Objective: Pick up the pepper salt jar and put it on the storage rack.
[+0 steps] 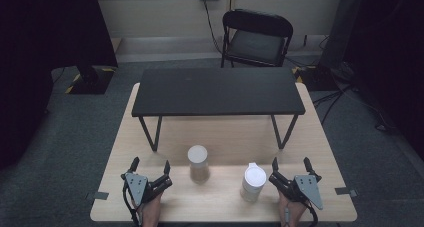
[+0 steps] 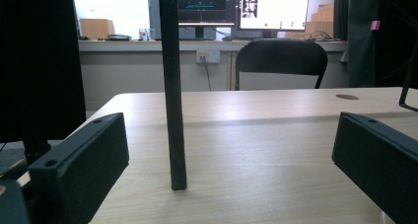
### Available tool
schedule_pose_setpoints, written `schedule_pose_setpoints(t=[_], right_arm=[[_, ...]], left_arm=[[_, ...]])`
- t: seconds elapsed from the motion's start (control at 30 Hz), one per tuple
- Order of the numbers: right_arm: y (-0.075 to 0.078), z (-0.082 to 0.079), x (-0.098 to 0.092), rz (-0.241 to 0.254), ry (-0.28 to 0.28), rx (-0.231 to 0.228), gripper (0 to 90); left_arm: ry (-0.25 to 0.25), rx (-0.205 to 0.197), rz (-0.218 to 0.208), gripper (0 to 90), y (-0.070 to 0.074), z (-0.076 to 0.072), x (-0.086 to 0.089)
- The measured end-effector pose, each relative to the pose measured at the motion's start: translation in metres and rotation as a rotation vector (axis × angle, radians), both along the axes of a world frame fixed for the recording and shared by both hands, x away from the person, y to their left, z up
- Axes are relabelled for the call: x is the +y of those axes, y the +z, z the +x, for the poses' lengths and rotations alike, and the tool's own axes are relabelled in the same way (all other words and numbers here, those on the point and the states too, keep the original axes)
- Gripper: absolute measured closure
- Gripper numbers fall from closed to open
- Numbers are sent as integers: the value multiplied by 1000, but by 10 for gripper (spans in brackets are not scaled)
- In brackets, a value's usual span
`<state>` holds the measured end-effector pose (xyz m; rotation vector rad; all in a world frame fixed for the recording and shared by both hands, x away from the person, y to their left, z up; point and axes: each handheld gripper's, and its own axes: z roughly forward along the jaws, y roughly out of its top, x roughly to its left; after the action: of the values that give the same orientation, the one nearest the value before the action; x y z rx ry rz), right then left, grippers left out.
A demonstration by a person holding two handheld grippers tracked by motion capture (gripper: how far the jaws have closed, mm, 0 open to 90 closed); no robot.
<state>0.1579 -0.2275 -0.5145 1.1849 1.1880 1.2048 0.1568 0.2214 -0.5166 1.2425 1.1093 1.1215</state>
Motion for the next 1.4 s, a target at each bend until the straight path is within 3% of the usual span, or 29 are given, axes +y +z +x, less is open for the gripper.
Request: schedule_pose_setpoints(t=[0.7, 1.4], right_arm=[[0, 0, 1, 1, -5, 1, 16], [0, 0, 2, 1, -10, 1, 14]], left_arm=[[12, 6, -9, 2, 1, 1, -1], [-28, 2, -25, 1, 13, -1, 2]])
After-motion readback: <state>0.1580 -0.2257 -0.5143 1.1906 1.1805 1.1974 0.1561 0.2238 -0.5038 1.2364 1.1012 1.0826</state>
